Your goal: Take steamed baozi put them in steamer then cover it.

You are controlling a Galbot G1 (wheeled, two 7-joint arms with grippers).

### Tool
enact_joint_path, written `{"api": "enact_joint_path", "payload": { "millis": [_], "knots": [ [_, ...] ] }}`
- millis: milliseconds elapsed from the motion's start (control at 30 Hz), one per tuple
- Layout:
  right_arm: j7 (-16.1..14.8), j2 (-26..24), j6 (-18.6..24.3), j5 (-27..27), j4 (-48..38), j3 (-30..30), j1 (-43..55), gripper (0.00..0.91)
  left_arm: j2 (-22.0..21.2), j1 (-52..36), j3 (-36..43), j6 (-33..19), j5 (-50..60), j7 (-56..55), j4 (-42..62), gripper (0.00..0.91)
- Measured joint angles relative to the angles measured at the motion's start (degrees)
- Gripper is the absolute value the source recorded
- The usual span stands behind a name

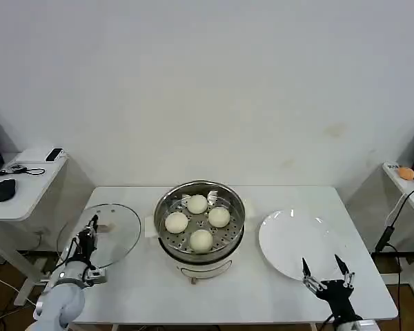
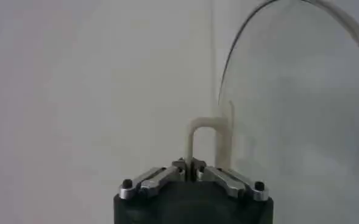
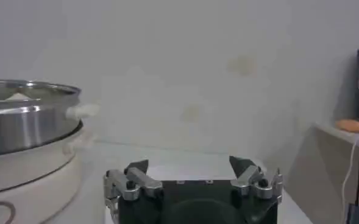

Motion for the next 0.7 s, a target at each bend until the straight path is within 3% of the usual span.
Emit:
{"api": "enact_joint_path", "payload": {
  "millis": [333, 700],
  "knots": [
    [-0.3, -0.7, 0.3, -0.9, -0.6, -0.7, 0.2, 0.907, -0.1, 7.2, -5.8, 4.6, 0.1, 3.2, -14.4, 0.0],
    [-0.4, -0.1, 1.3, -3.4, -1.2, -1.8, 0.0, 0.907, -0.2, 8.6, -2.8, 9.8, 3.0, 8.1, -26.2, 0.0]
  ]
}}
